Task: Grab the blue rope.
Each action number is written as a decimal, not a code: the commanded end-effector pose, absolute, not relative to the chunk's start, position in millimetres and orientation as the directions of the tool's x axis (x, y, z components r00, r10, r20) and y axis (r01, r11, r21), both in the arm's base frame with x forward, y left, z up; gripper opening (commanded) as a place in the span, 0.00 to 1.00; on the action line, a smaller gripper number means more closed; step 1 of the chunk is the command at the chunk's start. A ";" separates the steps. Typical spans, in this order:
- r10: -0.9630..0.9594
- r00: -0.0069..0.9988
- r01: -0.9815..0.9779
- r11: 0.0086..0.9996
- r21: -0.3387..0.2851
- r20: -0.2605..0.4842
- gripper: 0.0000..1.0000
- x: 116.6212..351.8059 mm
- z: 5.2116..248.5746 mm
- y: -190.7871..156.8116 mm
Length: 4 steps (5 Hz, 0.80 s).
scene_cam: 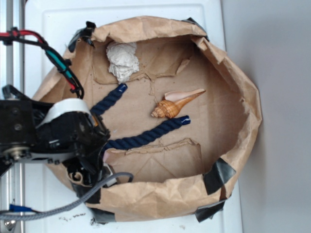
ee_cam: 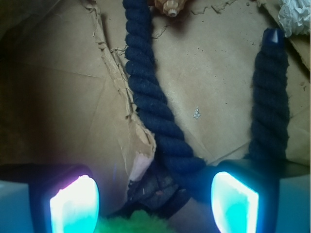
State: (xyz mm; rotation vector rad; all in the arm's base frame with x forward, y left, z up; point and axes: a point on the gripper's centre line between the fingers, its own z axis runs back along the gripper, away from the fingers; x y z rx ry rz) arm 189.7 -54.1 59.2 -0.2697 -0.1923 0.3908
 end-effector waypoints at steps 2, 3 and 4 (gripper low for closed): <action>0.521 0.846 -0.474 0.832 -0.290 0.111 1.00 210.1 68.8 -66.5; 0.558 0.820 -0.509 0.812 -0.286 0.124 1.00 213.7 69.8 -65.2; 0.558 0.820 -0.509 0.812 -0.286 0.124 1.00 213.7 69.8 -65.2</action>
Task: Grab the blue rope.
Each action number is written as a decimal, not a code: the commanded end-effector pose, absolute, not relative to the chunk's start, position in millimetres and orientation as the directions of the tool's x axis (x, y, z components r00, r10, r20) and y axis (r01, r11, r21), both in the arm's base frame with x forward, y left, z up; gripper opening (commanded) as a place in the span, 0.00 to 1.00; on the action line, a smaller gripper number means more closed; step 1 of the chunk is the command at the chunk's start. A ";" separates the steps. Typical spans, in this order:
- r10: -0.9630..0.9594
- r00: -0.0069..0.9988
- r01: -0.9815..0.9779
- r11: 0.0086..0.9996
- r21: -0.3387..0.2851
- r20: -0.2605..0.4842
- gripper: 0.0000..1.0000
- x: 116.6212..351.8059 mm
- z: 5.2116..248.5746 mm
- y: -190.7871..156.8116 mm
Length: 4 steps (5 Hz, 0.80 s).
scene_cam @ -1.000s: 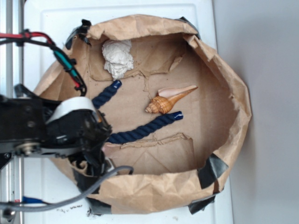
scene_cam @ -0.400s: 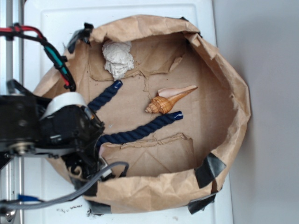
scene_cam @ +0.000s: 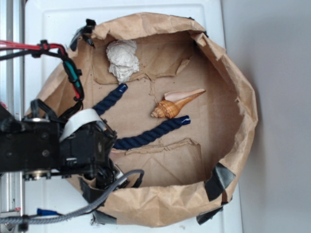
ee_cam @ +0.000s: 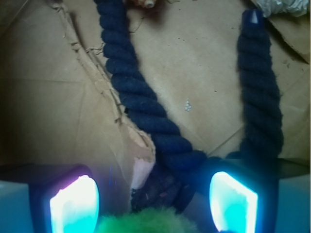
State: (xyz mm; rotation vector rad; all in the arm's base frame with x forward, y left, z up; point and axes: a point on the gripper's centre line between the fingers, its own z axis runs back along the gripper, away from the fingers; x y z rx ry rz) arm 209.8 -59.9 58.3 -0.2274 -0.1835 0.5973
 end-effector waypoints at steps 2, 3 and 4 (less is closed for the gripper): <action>0.558 0.820 -0.509 0.812 -0.286 0.124 1.00 213.7 69.8 -65.2; 0.558 0.820 -0.509 0.812 -0.286 0.124 1.00 213.7 69.8 -65.2; 0.530 0.836 -0.465 0.821 -0.331 0.141 1.00 215.8 75.6 -47.3</action>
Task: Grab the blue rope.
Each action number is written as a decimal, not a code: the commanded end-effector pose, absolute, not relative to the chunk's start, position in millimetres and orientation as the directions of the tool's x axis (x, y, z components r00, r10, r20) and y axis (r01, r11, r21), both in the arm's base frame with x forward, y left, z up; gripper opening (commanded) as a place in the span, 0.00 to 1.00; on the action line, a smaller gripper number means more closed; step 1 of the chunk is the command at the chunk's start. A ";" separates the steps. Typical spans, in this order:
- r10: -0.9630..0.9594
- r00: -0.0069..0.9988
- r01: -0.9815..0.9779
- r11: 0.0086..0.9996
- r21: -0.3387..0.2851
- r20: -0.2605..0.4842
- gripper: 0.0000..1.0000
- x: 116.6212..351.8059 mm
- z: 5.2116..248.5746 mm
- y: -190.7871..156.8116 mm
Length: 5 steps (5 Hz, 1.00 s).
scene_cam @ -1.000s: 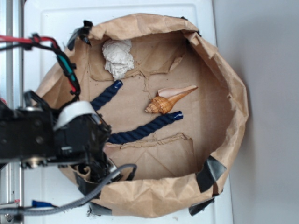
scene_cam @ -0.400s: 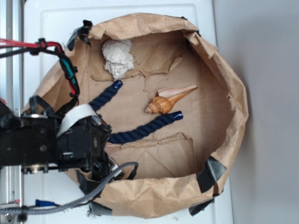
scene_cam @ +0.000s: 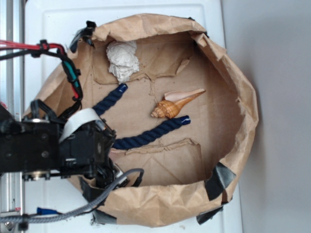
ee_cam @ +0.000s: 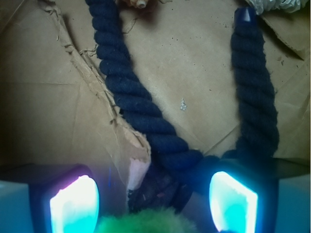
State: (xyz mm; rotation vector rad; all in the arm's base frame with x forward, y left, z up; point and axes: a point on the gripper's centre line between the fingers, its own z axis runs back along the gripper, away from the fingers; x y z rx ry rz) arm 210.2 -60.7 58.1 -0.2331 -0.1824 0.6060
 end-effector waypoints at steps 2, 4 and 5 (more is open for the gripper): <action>0.349 0.932 -0.292 0.881 -0.372 0.097 1.00 290.7 63.8 -35.1; 0.269 0.954 -0.214 0.920 -0.327 0.133 1.00 324.2 53.7 -32.3; 0.227 0.955 -0.156 0.933 -0.325 0.193 1.00 309.6 58.3 -31.4</action>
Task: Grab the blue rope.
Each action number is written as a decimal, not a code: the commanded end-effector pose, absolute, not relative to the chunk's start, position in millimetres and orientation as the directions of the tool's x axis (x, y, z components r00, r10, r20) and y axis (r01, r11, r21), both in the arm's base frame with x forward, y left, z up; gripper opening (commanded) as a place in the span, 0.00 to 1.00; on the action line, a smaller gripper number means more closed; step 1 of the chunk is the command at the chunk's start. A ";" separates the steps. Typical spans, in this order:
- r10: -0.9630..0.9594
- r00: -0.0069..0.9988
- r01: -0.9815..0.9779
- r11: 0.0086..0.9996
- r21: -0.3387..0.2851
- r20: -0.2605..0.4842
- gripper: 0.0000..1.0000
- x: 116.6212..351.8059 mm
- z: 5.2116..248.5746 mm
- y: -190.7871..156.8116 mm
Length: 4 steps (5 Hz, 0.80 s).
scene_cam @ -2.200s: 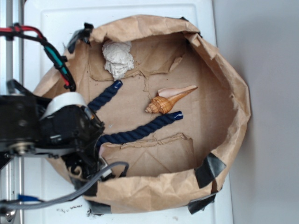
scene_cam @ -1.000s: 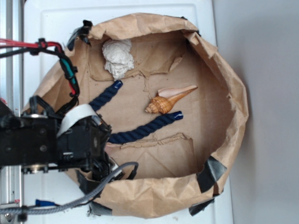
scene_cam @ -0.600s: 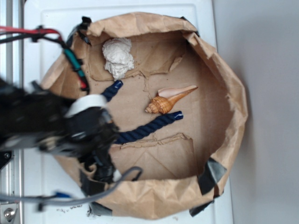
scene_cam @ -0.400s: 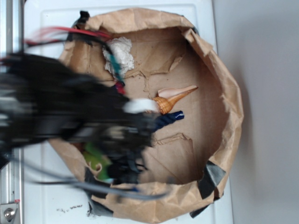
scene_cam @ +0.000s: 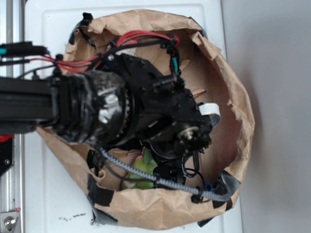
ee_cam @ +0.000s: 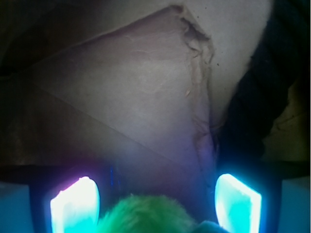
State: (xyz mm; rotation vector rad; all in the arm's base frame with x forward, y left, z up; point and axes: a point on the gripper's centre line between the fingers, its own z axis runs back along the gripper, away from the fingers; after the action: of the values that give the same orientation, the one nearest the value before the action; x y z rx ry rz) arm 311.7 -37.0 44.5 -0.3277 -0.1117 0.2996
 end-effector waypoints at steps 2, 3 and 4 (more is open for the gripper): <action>0.242 0.950 -0.167 0.927 -0.335 0.197 1.00 296.3 61.0 -14.8; 0.248 0.949 -0.177 0.930 -0.323 0.195 1.00 305.4 58.3 -9.1; 0.280 0.940 -0.205 0.920 -0.333 0.195 1.00 315.1 60.0 4.6</action>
State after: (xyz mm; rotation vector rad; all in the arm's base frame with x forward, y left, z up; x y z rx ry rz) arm 306.0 -6.0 44.4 -0.3221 -0.1901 0.2486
